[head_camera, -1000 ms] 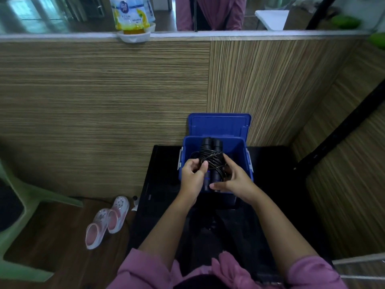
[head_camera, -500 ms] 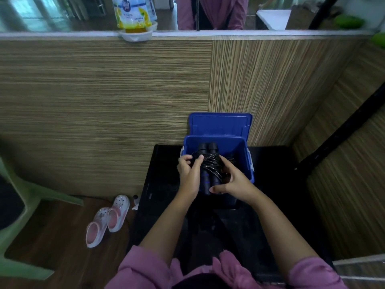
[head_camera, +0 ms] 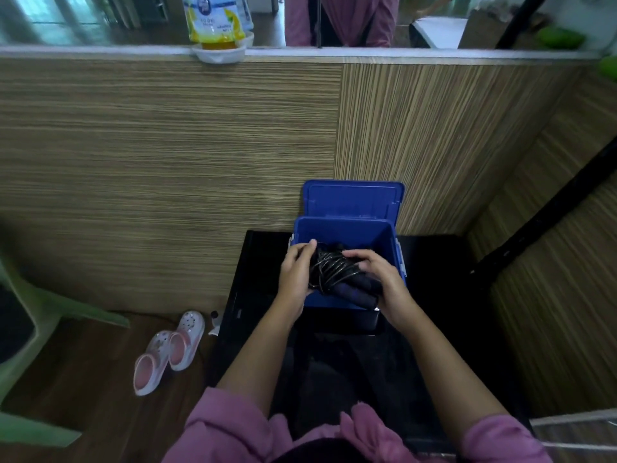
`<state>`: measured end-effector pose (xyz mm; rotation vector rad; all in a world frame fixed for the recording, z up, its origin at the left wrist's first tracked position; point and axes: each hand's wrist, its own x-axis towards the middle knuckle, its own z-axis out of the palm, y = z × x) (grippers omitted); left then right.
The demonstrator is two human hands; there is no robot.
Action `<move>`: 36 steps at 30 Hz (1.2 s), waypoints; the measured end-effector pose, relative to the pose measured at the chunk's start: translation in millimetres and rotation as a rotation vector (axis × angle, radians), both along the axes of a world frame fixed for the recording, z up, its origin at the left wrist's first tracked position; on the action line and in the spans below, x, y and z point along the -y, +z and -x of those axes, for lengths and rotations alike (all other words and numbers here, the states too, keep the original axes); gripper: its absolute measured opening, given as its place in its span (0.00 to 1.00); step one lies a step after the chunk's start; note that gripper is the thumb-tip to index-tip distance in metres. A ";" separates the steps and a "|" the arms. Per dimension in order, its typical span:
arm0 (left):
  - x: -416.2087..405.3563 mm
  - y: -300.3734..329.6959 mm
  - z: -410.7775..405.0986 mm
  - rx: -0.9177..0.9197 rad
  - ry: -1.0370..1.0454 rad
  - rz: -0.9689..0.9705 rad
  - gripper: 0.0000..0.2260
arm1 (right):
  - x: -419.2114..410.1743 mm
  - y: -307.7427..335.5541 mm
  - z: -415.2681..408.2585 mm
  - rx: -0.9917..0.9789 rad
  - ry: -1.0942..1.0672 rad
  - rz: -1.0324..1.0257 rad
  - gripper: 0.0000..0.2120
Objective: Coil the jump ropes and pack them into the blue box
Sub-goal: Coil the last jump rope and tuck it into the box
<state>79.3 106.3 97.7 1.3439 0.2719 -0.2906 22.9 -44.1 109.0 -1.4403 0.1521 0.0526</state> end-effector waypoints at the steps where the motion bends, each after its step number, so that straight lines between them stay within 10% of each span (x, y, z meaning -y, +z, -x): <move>1: 2.0 -0.8 0.3 0.014 -0.019 -0.007 0.12 | -4.7 0.6 -0.2 0.034 -0.098 0.007 0.11; 9: 9.4 -19.3 5.0 -0.070 -0.039 -0.120 0.29 | -16.6 9.5 0.6 0.001 -0.432 0.003 0.22; 14: 15.3 6.4 -2.5 0.105 -0.166 -0.378 0.13 | -15.3 -4.1 9.8 0.007 -0.579 -0.061 0.16; 21: 21.8 2.6 -27.6 0.215 -0.200 -0.511 0.13 | 13.8 -9.8 -3.9 0.001 -0.150 0.372 0.09; 26: 35.8 0.6 -43.0 0.176 -0.284 -0.505 0.15 | 19.2 2.9 -18.8 -0.107 0.147 0.831 0.47; 36: 48.0 -17.5 -89.2 0.068 -0.198 -0.469 0.17 | 33.1 -19.4 -68.0 -0.359 -0.122 0.748 0.25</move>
